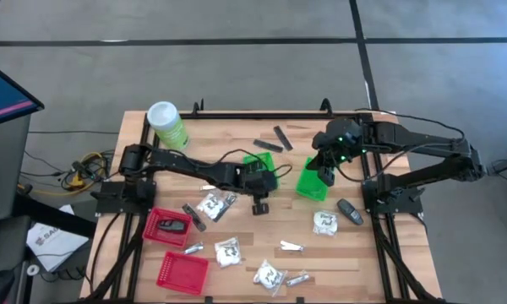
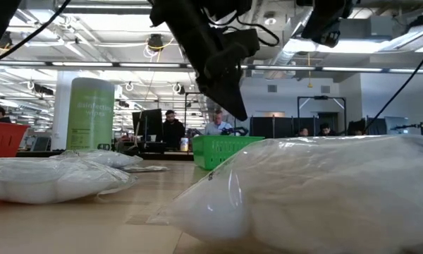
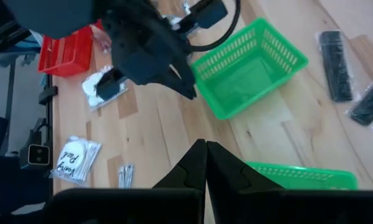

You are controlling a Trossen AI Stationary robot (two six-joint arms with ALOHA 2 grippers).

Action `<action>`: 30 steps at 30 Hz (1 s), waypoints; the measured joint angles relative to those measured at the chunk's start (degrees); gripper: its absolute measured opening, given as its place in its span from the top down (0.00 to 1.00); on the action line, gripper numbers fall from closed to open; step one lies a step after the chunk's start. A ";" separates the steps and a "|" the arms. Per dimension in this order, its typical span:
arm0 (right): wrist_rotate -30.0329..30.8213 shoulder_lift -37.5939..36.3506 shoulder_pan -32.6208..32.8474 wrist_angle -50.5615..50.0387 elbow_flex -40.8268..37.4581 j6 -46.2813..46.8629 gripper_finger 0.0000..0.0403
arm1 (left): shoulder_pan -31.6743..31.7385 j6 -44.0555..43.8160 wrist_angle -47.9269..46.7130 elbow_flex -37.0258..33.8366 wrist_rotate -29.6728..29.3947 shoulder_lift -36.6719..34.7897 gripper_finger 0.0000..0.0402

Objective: Pick & Place Travel size toiletries
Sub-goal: Move the left green basket to the top left of the table

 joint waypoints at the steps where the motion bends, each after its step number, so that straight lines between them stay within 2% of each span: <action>1: -0.09 0.07 0.05 -0.08 0.00 0.00 1.00 | -0.09 0.02 -0.33 -0.01 -0.06 -0.05 0.96; 5: -0.27 0.39 0.24 0.22 0.02 0.24 1.00 | 0.05 -0.02 -0.44 -0.01 0.63 -0.07 0.83; 10: -0.27 0.34 0.22 0.20 0.02 0.59 1.00 | 0.13 2.03 -0.52 -0.01 -3.42 -0.07 0.59; 13: -0.29 0.31 0.22 0.20 0.02 0.57 1.00 | 1.29 1.71 -0.82 -0.01 -0.39 -0.07 0.48; 16: -0.29 0.32 0.22 0.20 0.02 0.57 1.00 | 2.09 1.72 -1.89 -0.01 1.51 -0.04 0.42; 20: -0.48 0.31 0.22 0.20 0.02 0.57 1.00 | 1.85 1.75 -4.07 -0.04 0.52 -0.01 0.40; 30: -1.58 0.31 0.20 1.33 0.02 0.53 1.00 | 2.92 1.75 -4.75 -1.09 0.57 0.92 0.49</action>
